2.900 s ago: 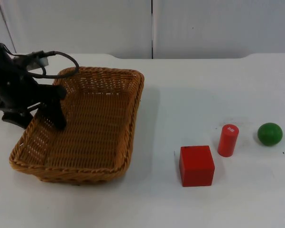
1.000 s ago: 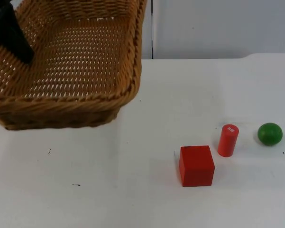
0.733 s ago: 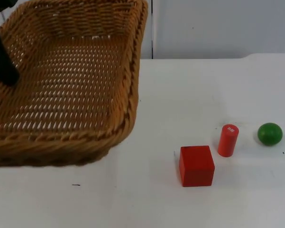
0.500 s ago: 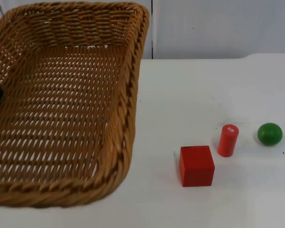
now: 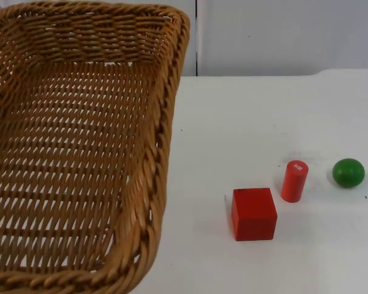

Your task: Pick up the basket with the left hand and place the object to the left of the red cylinder into the basket with the right hand.

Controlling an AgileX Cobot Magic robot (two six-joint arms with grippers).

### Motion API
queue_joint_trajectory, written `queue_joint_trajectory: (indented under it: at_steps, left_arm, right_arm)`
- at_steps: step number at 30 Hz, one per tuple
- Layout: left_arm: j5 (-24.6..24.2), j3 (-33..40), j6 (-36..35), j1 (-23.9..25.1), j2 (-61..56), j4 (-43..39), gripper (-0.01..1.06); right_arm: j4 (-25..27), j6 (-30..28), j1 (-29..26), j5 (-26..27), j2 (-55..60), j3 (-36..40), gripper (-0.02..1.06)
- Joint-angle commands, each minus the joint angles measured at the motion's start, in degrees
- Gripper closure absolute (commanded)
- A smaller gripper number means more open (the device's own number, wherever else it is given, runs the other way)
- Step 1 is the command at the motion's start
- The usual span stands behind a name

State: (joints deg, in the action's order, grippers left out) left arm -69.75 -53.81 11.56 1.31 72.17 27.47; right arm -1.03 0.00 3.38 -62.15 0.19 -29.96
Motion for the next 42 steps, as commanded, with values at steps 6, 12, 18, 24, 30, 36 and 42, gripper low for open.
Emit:
queue_joint_trajectory:
  at_steps: [6, 12, 18, 24, 30, 36, 42]
  left_arm:
    - [-0.22, -0.07, -0.27, -0.1, -0.69, 1.95, 1.05]
    - [-0.22, -0.07, -0.27, -0.1, -0.69, 1.61, 1.05]
    - [-0.22, -0.07, -0.27, -0.1, -0.69, 1.62, 1.05]
    - [-0.22, -0.07, -0.27, -0.1, -0.69, 1.62, 1.05]
    - [-0.22, -0.07, -0.27, -0.1, -0.69, 1.62, 1.05]
    - [-0.22, -0.07, -0.27, -0.1, -0.69, 1.62, 1.05]
    - [-0.22, -0.07, -0.04, -0.1, -0.69, 1.86, 1.05]
  right_arm:
    - [0.16, -0.85, -0.31, 0.38, -0.19, 0.38, -0.01]
    - [0.16, -0.85, -0.31, 0.38, -0.19, 0.38, -0.01]
    - [0.35, -0.85, -0.31, 0.38, -0.19, 0.38, -0.01]
    - [-0.45, -0.85, -0.31, 0.64, -0.19, 0.14, -0.01]
    - [-2.61, -0.85, -0.31, 2.79, 0.87, -1.64, -0.01]
    - [-2.93, -0.85, -0.31, 6.41, 10.33, -3.85, -0.01]
    - [-2.93, -0.85, -0.31, 12.87, 20.31, -5.22, -0.01]
